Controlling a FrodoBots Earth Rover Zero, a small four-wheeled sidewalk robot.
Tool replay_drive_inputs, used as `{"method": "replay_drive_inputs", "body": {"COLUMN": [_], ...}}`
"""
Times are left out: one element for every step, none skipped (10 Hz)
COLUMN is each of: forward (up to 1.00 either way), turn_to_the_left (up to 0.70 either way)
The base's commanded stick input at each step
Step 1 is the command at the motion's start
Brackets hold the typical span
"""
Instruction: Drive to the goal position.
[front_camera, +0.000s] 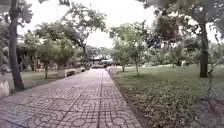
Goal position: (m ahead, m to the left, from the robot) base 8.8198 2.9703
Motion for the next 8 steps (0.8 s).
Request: {"method": "replay_drive_inputs", "body": {"forward": [0.7,0.0,0.0,0.0,0.0,0.0,0.0,0.0], "turn_to_the_left": [0.0,0.0,0.0,0.0,0.0,0.0,0.0,0.0]}}
